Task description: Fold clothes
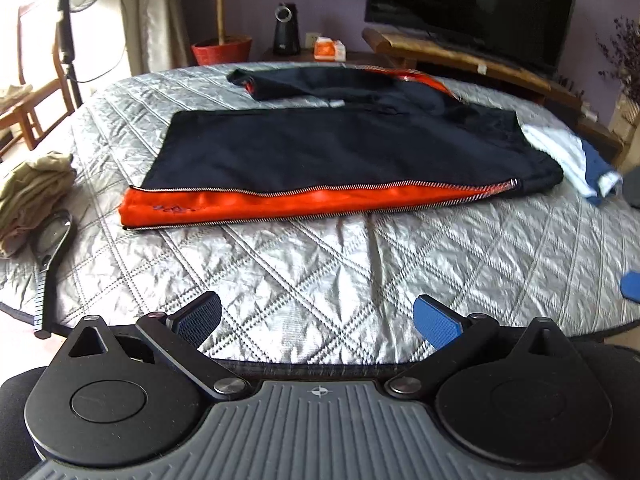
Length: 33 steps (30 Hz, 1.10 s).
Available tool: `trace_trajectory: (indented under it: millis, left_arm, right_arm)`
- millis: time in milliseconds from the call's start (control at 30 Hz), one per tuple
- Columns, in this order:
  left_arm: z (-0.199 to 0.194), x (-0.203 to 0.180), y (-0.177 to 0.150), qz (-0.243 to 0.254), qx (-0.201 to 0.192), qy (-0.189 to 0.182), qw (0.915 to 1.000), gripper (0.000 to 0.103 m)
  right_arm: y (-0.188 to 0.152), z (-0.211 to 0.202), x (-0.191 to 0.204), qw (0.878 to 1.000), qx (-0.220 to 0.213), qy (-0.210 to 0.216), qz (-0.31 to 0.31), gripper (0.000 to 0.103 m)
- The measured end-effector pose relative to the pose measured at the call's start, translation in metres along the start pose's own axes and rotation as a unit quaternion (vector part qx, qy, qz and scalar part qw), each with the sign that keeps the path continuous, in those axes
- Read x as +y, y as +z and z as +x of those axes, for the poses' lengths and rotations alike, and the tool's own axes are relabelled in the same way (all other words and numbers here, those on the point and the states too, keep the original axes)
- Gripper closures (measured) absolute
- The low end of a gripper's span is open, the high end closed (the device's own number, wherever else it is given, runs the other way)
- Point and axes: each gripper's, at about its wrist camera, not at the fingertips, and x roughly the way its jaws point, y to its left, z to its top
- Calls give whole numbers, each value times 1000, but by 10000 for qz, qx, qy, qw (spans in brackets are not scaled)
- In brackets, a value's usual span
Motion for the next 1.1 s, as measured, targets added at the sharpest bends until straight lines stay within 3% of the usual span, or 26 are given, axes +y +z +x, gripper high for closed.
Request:
trace_trajectory:
  millis: [267,467,800,1100]
  left_arm:
    - [3,14,4,-462,137,-46,9988,0]
    - [3,22,5,-780,316,-335,9959,0]
    - [4,45,8,-1600,382,-836,9828,0]
    - [6,47,8,-1789,391,-1008,9779,0]
  right_arm:
    - [-3,2,16,9982,-21,8,-592,20]
    - [-1,5,11,9985,19,-70,-536,20]
    - [-2,9,13,9980,91,-110,-614,21]
    - [-1,11,12,9979,136,-107,-626,21]
